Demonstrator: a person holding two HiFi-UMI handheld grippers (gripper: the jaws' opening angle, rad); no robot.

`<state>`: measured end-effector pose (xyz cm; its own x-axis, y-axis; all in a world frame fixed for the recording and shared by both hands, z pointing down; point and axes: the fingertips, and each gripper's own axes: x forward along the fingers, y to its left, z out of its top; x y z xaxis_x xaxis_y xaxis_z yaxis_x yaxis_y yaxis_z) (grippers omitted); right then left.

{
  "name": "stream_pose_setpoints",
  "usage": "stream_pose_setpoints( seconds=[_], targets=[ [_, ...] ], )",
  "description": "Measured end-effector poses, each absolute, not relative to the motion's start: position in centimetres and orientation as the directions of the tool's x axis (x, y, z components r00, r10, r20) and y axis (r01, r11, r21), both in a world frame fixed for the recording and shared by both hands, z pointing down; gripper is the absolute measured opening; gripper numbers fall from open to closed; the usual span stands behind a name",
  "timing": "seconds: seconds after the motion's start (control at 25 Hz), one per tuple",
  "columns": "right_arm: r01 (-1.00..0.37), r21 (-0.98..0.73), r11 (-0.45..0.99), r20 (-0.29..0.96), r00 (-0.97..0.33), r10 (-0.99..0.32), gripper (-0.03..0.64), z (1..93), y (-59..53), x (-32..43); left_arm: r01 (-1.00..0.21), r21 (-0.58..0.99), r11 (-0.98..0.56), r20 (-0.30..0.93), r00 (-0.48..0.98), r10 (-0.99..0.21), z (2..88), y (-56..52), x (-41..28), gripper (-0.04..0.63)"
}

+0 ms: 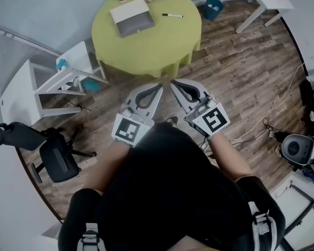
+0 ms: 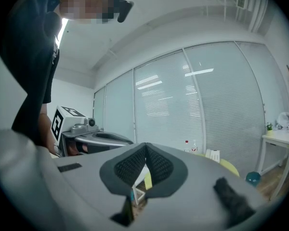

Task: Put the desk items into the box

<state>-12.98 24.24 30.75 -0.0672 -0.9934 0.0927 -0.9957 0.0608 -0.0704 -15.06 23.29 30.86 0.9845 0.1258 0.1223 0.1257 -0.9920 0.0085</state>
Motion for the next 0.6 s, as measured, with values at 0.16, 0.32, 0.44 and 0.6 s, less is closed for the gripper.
stream_pose_setpoints(
  seconds=[0.16,0.32,0.44,0.6],
  targets=[
    [-0.995,-0.073,0.069,0.070,-0.074,-0.995,0.017,30.5,25.4,-11.3,0.133,0.022,-0.991,0.125,0.983,0.135,30.8,24.7,-13.2,0.006],
    [-0.995,-0.084,0.051,0.072,-0.057,-0.996,0.017,30.7,26.3,-9.7,0.152,0.019,-0.988,0.125,0.980,0.153,30.7,25.4,-11.4,0.006],
    [-0.996,-0.081,0.035,0.072,-0.041,-0.997,0.017,31.0,26.7,-8.5,0.166,0.019,-0.986,0.123,0.978,0.167,30.9,25.7,-9.9,0.006],
    [-0.997,-0.071,0.015,0.079,-0.021,-0.997,0.017,31.5,26.7,-6.9,0.190,0.025,-0.982,0.105,0.976,0.191,31.1,25.7,-8.3,0.006]
  ],
)
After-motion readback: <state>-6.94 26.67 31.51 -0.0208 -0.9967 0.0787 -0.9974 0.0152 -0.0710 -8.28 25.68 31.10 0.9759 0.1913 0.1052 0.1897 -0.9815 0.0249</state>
